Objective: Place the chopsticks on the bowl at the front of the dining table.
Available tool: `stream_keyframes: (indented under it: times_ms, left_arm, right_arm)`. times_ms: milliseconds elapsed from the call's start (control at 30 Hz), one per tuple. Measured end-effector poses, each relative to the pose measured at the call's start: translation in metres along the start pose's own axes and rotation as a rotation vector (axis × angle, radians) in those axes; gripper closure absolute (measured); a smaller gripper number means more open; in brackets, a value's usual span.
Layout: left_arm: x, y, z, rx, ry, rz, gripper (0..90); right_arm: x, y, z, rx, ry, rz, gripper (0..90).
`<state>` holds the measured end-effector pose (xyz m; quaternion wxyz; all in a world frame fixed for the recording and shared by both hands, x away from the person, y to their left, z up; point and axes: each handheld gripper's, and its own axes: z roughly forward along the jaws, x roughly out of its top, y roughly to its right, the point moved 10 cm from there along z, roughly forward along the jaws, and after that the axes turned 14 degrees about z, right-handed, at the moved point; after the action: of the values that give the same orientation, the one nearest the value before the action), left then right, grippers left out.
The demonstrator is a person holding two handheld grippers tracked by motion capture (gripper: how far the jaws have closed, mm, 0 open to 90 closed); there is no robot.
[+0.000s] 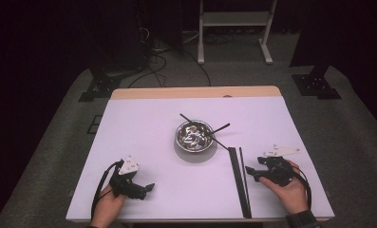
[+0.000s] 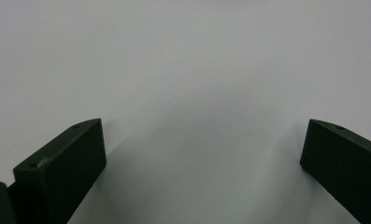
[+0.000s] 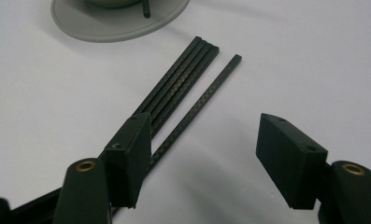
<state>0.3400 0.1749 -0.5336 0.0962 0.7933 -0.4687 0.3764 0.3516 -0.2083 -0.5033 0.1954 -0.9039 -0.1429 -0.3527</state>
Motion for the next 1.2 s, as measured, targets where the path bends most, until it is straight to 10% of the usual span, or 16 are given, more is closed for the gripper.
stream_keyframes:
  times_ms: [1200]
  left_arm:
    - [0.000,0.000,0.000,0.000,0.001,-0.001,0.0]
  right_arm:
    - [-0.059,-0.025,-0.026,0.022,-0.055,-0.018,34.4]
